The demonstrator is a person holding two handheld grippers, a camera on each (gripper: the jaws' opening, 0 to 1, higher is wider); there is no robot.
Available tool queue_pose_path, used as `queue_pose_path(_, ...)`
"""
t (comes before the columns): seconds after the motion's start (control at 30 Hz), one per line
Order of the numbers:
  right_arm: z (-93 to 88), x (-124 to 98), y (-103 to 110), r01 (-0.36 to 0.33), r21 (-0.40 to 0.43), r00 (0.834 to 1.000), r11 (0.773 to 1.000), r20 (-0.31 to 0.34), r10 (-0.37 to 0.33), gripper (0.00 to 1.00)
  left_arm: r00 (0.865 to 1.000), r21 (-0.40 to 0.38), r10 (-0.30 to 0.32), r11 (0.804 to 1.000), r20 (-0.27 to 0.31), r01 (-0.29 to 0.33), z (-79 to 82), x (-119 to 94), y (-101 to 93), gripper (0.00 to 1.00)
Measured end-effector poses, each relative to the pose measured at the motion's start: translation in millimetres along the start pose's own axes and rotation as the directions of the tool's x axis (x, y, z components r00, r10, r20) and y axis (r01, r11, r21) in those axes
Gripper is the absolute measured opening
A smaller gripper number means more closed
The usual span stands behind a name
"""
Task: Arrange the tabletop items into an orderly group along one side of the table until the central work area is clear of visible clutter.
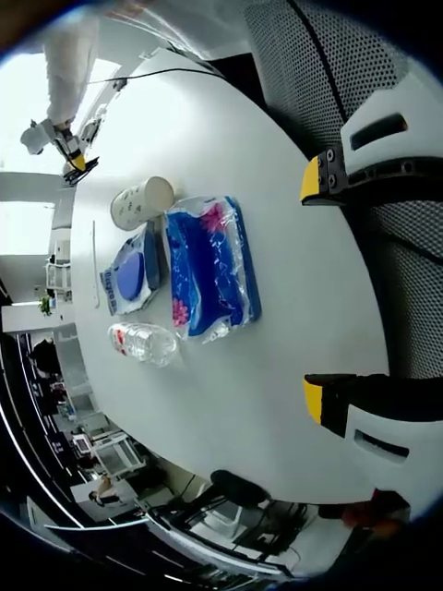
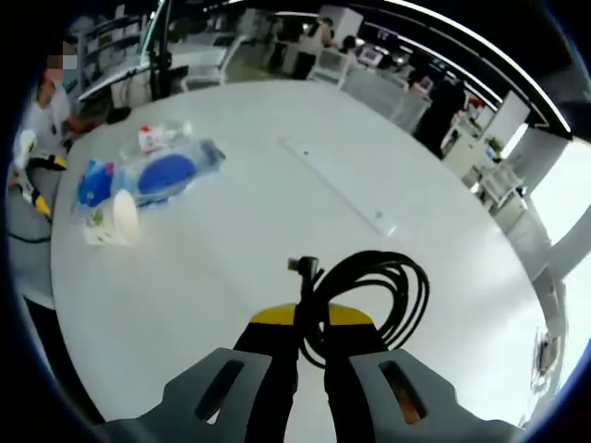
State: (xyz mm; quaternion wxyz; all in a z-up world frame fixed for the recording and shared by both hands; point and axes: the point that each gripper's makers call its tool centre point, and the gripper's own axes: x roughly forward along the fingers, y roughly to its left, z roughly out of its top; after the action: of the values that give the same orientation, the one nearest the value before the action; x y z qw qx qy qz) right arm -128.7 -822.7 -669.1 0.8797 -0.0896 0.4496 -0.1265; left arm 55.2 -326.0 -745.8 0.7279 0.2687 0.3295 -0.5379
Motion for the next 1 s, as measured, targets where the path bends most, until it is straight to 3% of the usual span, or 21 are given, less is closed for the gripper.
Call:
queue_pose_path(0.17,-18.2,-9,-22,0.034,0.001,0.999,0.999,-0.037,-0.034,0.06,1.0,0.01,0.001,1.0,0.007,-0.001,2.3,-1,-0.4,0.76)
queue_pose_path(0.37,-27.8,-10,-29,0.036,0.022,0.998,0.999,-0.058,-0.035,0.06,1.0,0.004,0.005,1.0,0.001,-0.005,1.6,-1,0.0,0.76)
queue_pose_path(1.0,-49.6,16,13,-0.072,0.02,0.988,0.997,-0.134,0.074,0.06,0.999,0.017,0.01,1.0,-0.031,-0.01,-5.1,2,1.0,0.74)
